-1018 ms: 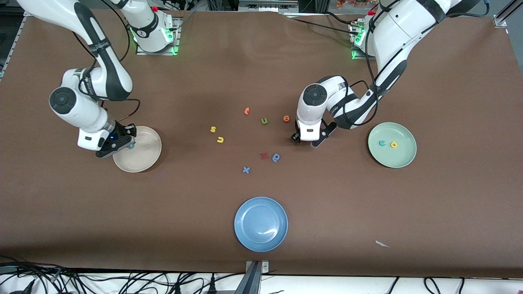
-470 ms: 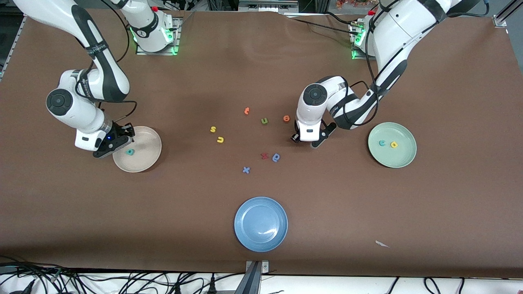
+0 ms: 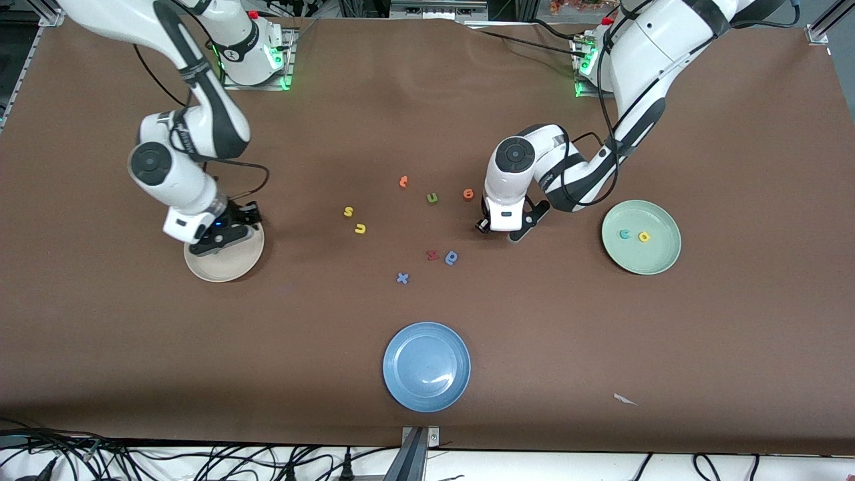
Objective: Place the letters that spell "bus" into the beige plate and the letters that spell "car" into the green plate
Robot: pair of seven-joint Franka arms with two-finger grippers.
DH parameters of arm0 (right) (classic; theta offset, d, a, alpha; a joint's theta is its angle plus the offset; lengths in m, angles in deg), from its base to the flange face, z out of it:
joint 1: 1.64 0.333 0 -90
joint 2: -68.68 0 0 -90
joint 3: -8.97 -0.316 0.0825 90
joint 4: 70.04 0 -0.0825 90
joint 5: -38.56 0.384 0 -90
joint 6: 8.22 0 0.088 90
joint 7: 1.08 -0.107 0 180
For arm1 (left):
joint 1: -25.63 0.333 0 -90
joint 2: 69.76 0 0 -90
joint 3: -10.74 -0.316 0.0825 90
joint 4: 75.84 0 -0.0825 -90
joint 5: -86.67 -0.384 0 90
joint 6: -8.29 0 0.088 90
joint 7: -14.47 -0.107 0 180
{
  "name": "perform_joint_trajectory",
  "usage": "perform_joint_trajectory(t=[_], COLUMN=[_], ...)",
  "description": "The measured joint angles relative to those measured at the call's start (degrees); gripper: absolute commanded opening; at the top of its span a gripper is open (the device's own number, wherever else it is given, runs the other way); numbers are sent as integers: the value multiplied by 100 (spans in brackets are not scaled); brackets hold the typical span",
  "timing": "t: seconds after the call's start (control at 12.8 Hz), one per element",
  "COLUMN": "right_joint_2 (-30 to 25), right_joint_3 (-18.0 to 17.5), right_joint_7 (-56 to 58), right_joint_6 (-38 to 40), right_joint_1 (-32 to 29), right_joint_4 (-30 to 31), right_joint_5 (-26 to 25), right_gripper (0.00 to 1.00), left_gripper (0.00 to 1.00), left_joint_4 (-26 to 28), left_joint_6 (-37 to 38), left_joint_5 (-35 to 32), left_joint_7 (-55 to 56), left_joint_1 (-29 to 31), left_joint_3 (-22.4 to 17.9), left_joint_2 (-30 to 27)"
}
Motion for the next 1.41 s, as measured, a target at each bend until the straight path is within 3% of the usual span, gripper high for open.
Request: perform_joint_trajectory(t=[0.23,0.55,0.86,1.02,1.25,1.41], right_joint_2=[33,306,671,695,698,738], right_joint_3=[-241,-255,-255,-247,-245,-245], right_joint_7=[-1282,-2436,-3042,-3059,-3085,-3170], right_joint_6=[-2,-414,-852,-867,-869,-922], right_joint_1=[496,1142,1563,1571,1577,1627], right_joint_4=[10,11,8,8,8,7], right_joint_5=[0,1,1,1,1,1], right_gripper=[60,60,60,59,59,59], left_gripper=[17,17,17,17,17,16], left_joint_4=[-99,-565,-638,-638,-638,-636], left_joint_6=[2,15,161,422,1070,1549], left_joint_5=[0,0,0,0,0,0], left_joint_7=[-98,-588,-1592,-2338,-3463,-4261], left_joint_1=[28,301,845,1345,2589,3219], left_joint_3=[-26,-29,-19,99,824,1074], left_joint_2=[0,-56,-317,-398,-418,-422])
